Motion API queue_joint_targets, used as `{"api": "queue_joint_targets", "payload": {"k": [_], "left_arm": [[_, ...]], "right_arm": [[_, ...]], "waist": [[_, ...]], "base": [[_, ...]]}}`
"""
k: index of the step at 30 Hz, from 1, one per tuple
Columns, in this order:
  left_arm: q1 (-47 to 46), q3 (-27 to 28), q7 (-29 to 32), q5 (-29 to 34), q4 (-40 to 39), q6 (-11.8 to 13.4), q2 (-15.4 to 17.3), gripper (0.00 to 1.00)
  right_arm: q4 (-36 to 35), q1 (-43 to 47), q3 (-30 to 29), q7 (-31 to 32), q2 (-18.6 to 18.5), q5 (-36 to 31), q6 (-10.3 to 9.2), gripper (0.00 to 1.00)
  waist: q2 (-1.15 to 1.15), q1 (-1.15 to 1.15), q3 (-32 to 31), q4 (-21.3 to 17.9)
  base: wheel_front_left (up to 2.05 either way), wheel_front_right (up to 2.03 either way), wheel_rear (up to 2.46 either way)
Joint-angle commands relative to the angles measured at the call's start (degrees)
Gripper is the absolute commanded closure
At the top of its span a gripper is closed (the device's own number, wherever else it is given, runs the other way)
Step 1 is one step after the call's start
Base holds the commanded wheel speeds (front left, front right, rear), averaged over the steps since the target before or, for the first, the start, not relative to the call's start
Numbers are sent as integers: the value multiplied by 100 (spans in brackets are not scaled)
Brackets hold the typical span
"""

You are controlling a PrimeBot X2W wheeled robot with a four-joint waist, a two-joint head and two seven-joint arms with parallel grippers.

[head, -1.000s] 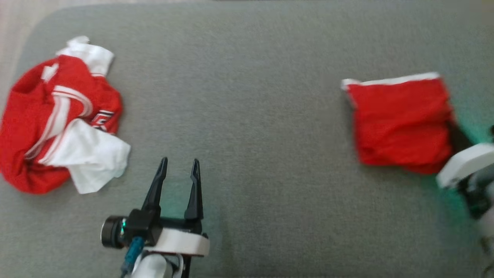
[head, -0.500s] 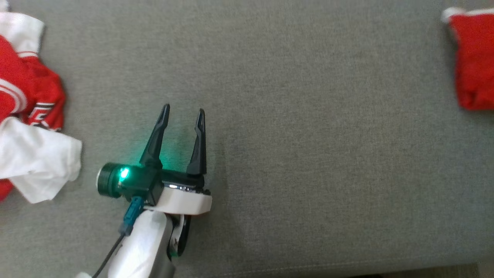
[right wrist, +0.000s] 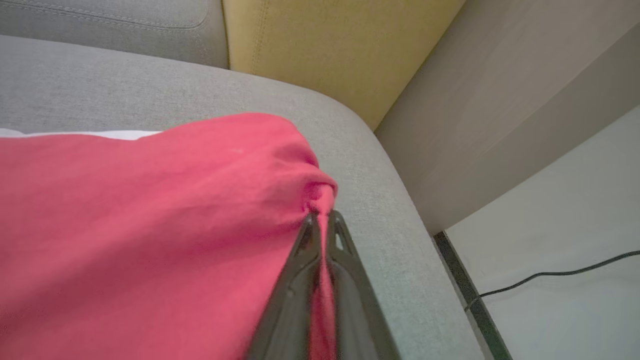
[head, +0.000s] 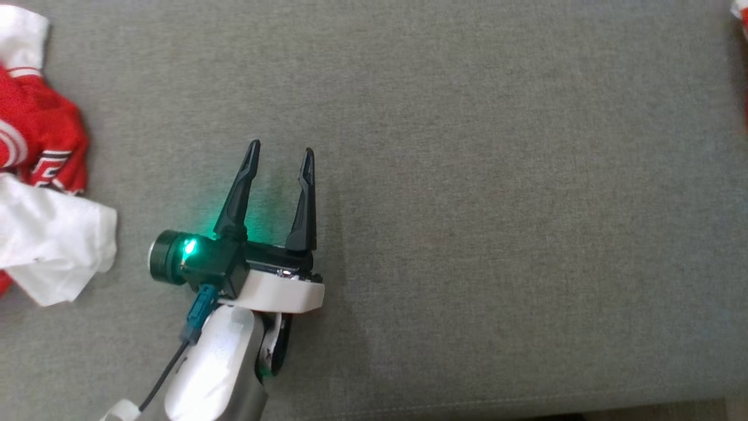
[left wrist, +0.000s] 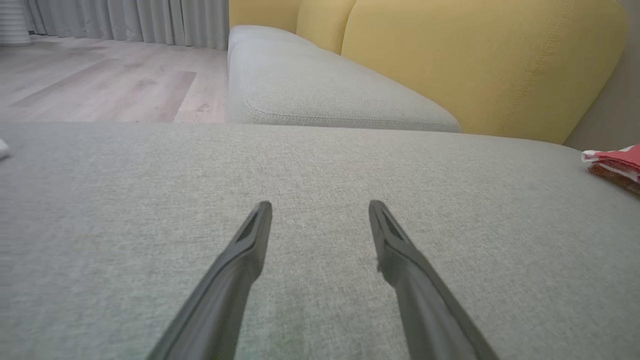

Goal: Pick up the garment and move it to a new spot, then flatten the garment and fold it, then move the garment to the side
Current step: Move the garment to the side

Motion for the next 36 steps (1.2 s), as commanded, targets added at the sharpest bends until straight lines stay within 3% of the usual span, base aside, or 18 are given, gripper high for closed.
{"api": "queue_joint_targets", "payload": {"k": [1, 5, 6, 7, 12, 18, 23, 26, 31, 36], "left_arm": [[-25, 114, -29, -14, -145, 15, -3, 0], [61, 161, -29, -13, -151, 42, -3, 0], [83, 174, -29, -6, -147, 41, -3, 0], [103, 188, -29, -7, -147, 41, -3, 0], [234, 231, -29, -32, -128, 51, -3, 0], [594, 268, -29, -30, 50, 92, -3, 0], [1045, 351, -29, 81, 284, 103, -3, 0], [1299, 459, -29, 146, 376, 117, -3, 0], [1526, 635, -29, 279, 442, 110, -3, 0], [1699, 795, -29, 372, 478, 100, -3, 0]], "right_arm": [[13, 79, -26, -61, -323, -115, 37, 100], [358, 19, -301, -102, -398, -542, 37, 100], [454, 3, -388, -110, -413, -645, 37, 89], [552, -16, -483, -127, -433, -759, 37, 0], [585, -60, -855, -416, -264, -1511, 37, 0], [-234, 621, -1120, -533, 896, -2069, 37, 0], [-1587, 1973, -846, -537, 2032, -1727, 37, 0], [-2382, 2791, -562, -538, 2526, -1349, 37, 0], [-3446, 3810, -170, -538, 3001, -767, 37, 0], [-4204, 4542, -210, -538, 3382, -712, 37, 0]], "waist": [[0, 0, -98, 81], [0, 0, -296, 211], [0, 0, -340, 242], [0, 0, -384, 272], [0, 0, -749, 363], [0, 0, -1673, 495], [0, 0, -2601, 612], [0, 0, -2998, 671], [0, 0, -3381, 754], [0, 0, -3592, 786]], "base": [[0, 0, 0], [0, 0, 0], [0, 0, 0], [0, 0, 0], [0, 0, 0], [0, 0, 0], [0, 0, 0], [0, 0, 0], [0, 0, 0], [0, 0, 0]]}}
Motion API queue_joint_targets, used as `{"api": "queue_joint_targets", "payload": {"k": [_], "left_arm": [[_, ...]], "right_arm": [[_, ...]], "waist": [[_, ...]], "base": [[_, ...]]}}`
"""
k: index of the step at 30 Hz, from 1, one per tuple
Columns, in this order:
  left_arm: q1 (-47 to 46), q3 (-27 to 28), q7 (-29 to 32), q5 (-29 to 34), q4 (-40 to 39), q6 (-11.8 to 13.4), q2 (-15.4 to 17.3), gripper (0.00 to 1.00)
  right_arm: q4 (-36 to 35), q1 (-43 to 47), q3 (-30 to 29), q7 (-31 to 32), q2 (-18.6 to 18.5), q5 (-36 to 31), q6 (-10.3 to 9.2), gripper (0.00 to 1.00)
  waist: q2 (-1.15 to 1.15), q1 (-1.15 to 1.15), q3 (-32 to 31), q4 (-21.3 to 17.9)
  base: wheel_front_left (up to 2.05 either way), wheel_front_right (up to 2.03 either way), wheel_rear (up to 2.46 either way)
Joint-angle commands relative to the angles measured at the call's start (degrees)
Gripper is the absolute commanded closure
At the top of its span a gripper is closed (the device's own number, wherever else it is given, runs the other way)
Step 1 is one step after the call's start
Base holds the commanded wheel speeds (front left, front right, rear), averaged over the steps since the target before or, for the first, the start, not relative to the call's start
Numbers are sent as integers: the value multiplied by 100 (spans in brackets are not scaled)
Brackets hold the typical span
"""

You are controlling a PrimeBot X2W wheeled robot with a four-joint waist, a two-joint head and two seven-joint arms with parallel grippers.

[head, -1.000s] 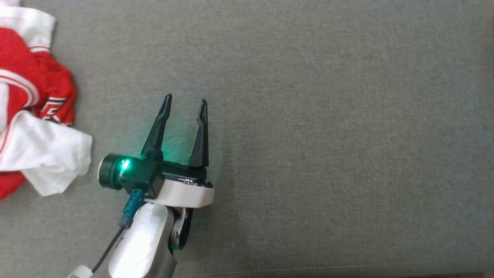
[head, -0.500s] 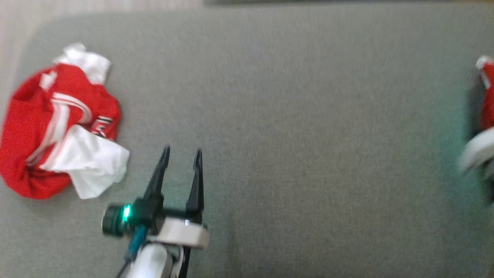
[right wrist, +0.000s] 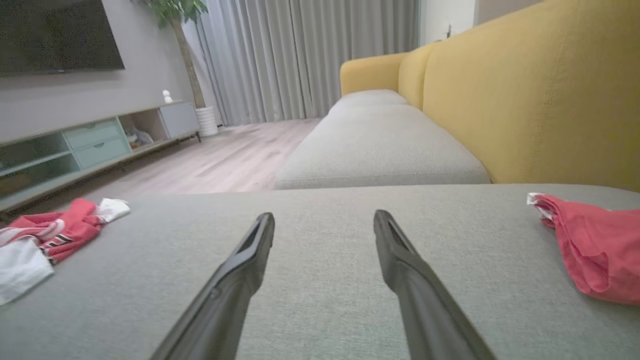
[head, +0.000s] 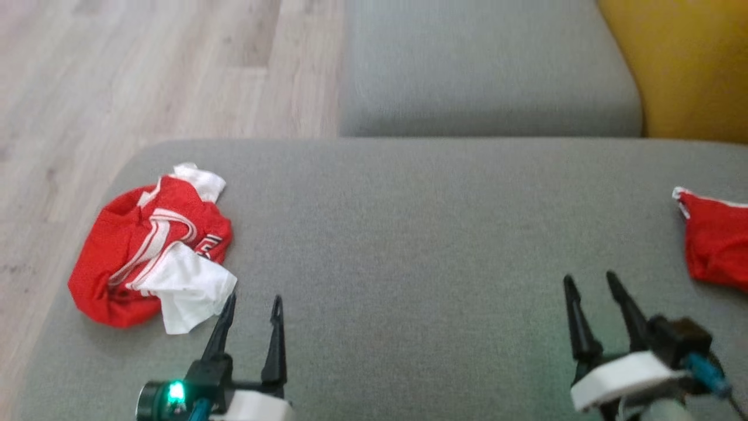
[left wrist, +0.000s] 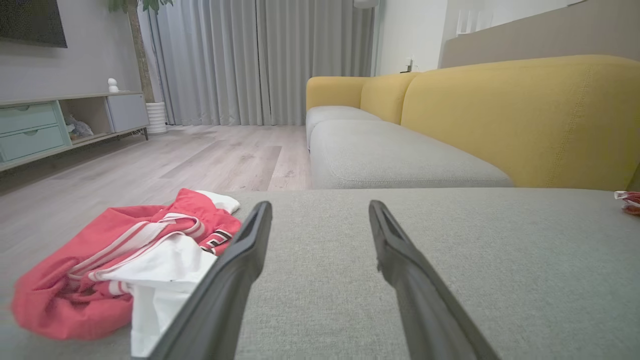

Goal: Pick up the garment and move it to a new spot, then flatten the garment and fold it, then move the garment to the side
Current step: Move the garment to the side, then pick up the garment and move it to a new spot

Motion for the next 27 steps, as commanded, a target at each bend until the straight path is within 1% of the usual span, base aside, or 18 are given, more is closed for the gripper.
{"api": "queue_joint_targets", "payload": {"k": [1, 4, 9, 14, 20, 27], "left_arm": [[-134, 266, -30, 77, -144, 18, -6, 0], [-37, 368, -30, 180, -139, 11, -6, 0], [36, 442, -30, 224, -111, -12, -6, 0], [40, 514, -30, 261, -70, -31, -6, 0], [50, 531, -30, 280, -8, -69, -6, 0], [-24, 586, -30, 313, 19, -88, -6, 0]], "right_arm": [[-328, -6, 76, -77, 23, -58, 37, 0], [-702, 390, -125, -77, 198, -216, 37, 0], [-835, 617, -188, -77, 278, -375, 37, 0], [-864, 703, -293, -77, 348, -447, 37, 0], [-857, 687, -274, -77, 383, -472, 37, 0], [-834, 693, -209, -77, 378, -485, 37, 0]], "waist": [[0, 2, -132, 49], [0, 2, -199, 32], [0, 2, -239, 16], [0, 2, -252, -4], [0, 2, -219, -16], [0, 2, -139, 182]], "base": [[0, 0, 0], [0, 0, 0], [0, 0, 0], [0, 0, 0], [0, 0, 0], [0, 0, 0]]}}
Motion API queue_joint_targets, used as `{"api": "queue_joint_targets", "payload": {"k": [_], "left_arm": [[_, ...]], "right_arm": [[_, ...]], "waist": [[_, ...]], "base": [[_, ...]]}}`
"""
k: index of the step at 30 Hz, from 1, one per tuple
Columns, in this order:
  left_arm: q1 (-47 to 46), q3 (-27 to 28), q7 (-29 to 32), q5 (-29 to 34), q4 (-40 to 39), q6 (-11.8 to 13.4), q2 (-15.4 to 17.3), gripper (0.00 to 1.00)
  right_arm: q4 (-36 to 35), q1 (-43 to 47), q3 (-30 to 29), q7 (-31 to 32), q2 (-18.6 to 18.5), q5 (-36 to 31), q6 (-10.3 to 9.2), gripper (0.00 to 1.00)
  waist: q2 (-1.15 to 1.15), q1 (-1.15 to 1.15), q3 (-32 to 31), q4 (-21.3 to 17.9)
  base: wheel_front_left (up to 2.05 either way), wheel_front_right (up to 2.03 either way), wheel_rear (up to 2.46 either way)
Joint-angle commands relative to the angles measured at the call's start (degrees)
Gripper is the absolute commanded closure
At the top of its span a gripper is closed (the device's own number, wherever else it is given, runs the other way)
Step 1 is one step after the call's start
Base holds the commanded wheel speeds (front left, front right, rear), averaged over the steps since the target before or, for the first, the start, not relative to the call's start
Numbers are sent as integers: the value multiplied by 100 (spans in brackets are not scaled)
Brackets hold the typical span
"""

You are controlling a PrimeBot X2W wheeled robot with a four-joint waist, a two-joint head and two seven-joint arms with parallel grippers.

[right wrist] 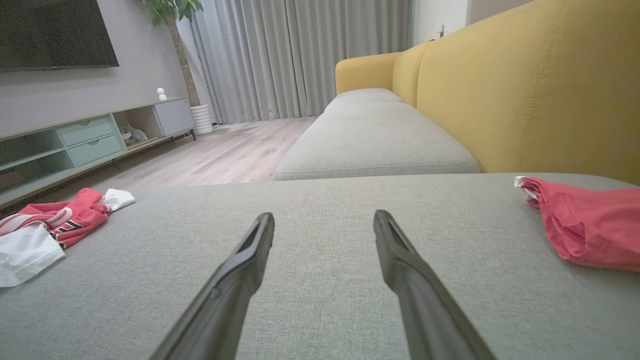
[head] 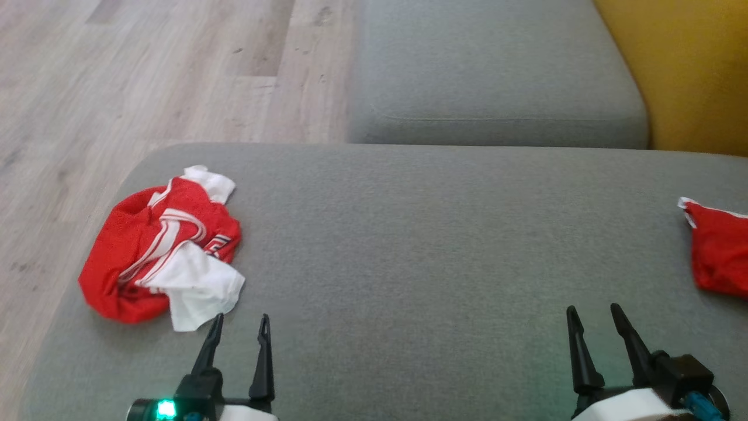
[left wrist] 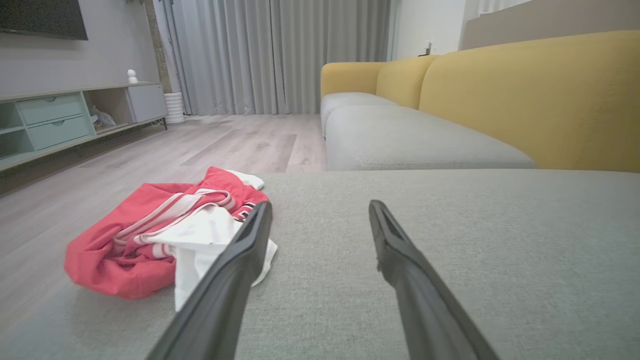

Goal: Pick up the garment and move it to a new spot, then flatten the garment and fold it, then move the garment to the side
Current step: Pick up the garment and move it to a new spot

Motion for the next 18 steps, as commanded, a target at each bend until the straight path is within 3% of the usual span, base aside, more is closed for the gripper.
{"api": "queue_joint_targets", "payload": {"k": [1, 6, 14, 18], "left_arm": [[-292, 279, -30, 71, -179, 20, -8, 0], [-339, 395, -30, 148, -229, 8, -6, 0], [-414, 652, -30, 235, -380, -1, 23, 0], [-394, 926, -30, 192, -477, 65, 69, 0]], "right_arm": [[-186, -170, 162, -70, -38, -24, 37, 0], [-225, -210, 142, -70, -38, -12, 37, 0], [-233, -406, 166, -70, -53, 8, 37, 0], [-206, -519, 205, -70, -88, 18, 37, 0]], "waist": [[0, 0, 47, 119], [0, 0, 175, 562], [0, 0, 461, 1703], [0, 0, 590, 2035]], "base": [[0, 0, 0], [0, 0, 0], [0, 0, 0], [0, 0, 0]]}}
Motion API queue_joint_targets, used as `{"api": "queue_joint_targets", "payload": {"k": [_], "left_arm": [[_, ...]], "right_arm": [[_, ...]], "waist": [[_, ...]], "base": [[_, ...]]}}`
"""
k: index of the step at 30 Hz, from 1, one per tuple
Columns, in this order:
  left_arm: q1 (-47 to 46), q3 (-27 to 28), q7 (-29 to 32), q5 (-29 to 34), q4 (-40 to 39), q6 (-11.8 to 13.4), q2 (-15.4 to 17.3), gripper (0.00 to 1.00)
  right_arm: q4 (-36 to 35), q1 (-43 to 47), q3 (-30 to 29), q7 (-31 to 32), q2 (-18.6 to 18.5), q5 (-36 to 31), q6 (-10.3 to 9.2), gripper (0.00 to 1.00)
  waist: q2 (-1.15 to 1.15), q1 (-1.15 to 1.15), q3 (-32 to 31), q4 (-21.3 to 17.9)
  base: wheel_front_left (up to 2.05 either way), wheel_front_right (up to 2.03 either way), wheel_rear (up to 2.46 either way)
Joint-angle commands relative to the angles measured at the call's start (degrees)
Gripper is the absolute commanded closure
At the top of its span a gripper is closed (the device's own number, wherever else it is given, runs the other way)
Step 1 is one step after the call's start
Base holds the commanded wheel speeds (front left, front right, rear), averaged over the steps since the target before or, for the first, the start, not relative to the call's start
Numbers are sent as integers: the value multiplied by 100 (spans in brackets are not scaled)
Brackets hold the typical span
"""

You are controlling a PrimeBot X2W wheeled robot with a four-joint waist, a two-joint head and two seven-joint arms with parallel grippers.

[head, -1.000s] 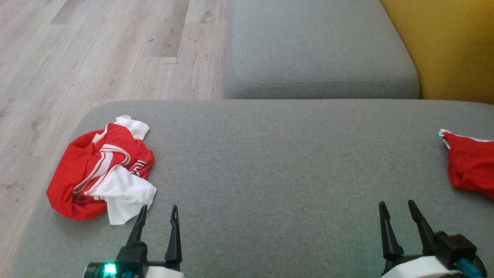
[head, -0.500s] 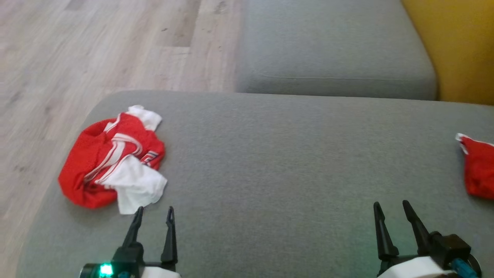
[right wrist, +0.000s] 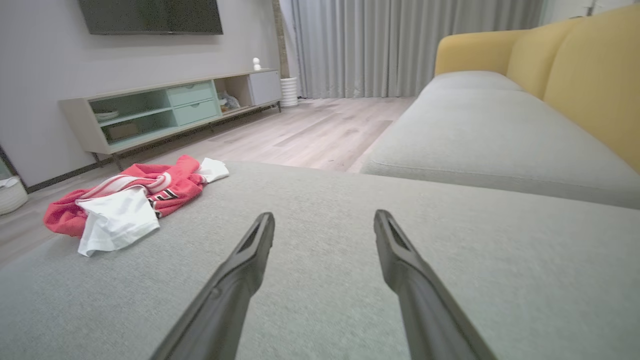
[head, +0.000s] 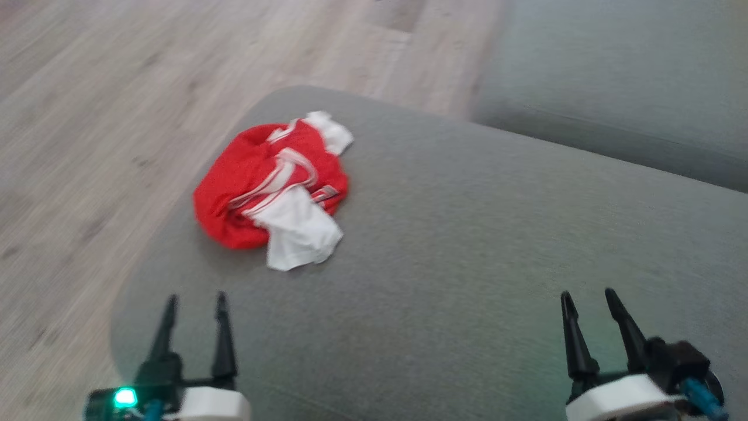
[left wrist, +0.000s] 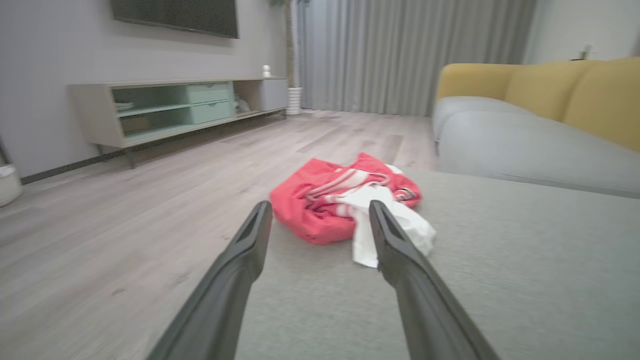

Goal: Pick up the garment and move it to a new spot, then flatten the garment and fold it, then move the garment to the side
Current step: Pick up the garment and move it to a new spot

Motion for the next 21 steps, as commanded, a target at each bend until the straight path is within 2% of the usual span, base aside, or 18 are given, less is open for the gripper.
{"api": "queue_joint_targets", "payload": {"k": [1, 6, 11, 17, 21], "left_arm": [[-297, 347, -30, -17, -266, 51, 70, 0], [-459, 553, -30, 21, -418, 29, 171, 0], [-910, 667, -30, 43, -482, -117, 262, 0], [-2023, 499, -30, 122, -401, -461, 304, 0], [-2982, 294, -30, 190, 269, -671, 311, 0]], "right_arm": [[-173, -402, 147, -70, -121, 22, 37, 0], [-159, -497, 87, -70, -273, 22, 37, 0], [-230, -378, -151, -70, -497, 25, 37, 0], [-464, -743, -269, -70, -1178, -91, 37, 0], [-589, -998, -329, -70, -1638, -116, 37, 0]], "waist": [[0, 0, 254, 362], [0, 0, 500, 546], [0, 0, 798, 710], [0, 0, 1717, 437], [0, 0, 2206, 243]], "base": [[0, 0, 0], [0, 0, 0], [0, 0, 0], [0, 0, 0], [0, 0, 0]]}}
